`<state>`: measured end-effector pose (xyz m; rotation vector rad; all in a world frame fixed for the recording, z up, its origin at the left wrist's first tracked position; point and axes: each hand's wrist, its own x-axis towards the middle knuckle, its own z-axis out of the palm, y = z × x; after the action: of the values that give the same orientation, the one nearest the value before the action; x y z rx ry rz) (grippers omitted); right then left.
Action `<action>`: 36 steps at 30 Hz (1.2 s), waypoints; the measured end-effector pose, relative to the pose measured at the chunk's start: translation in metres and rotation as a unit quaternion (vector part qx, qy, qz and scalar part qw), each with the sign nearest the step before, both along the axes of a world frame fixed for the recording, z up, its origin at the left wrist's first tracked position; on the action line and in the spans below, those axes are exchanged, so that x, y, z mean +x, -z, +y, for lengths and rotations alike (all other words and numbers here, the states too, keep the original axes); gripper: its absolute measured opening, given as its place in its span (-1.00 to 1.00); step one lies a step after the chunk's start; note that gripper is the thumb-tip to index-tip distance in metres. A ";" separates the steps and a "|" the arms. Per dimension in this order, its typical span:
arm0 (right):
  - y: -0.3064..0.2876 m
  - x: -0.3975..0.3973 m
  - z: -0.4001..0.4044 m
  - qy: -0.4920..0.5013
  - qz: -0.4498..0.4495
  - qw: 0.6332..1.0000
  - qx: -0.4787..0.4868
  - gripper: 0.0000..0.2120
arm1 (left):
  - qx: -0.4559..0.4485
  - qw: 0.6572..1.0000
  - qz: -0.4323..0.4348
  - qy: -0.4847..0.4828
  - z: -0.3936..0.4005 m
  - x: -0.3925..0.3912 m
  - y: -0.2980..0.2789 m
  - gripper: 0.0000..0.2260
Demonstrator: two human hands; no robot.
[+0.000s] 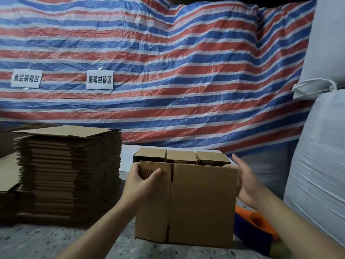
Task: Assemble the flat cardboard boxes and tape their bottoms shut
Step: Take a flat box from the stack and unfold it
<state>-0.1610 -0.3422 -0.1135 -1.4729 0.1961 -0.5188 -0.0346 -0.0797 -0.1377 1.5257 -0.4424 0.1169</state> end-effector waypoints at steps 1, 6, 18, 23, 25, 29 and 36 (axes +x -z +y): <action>-0.001 0.002 0.000 -0.014 0.008 1.000 -0.005 -0.47 | 0.006 1.000 -0.001 -0.003 -0.001 -0.001 0.001 -0.70; -0.004 0.000 0.000 -0.077 0.041 0.996 0.015 -0.60 | -0.024 0.997 0.075 0.009 -0.008 -0.009 -0.005 -0.62; 0.007 -0.002 0.064 0.151 0.015 0.987 -0.058 -0.52 | -0.016 0.971 0.184 0.152 -0.028 -0.005 -0.034 -0.66; 0.023 0.001 0.065 0.103 0.035 0.994 0.028 -0.38 | -0.025 0.954 0.235 0.187 -0.024 -0.004 -0.020 -0.61; 0.019 0.001 0.057 0.088 0.043 0.991 0.090 -0.34 | -0.029 0.959 0.226 0.171 -0.023 -0.003 -0.021 -0.62; 0.015 0.002 0.041 0.085 0.045 0.992 0.082 -0.54 | -0.035 0.963 0.213 0.161 -0.019 0.000 -0.020 -0.60; 0.036 0.014 0.041 0.040 -0.001 0.994 0.106 -0.41 | -0.061 0.947 0.251 0.189 -0.025 0.002 -0.016 -0.45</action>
<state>-0.1465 -0.3011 -0.1491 -1.2610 0.3010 -0.5463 -0.0323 -0.1050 -0.1218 1.2643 -0.3013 -0.5256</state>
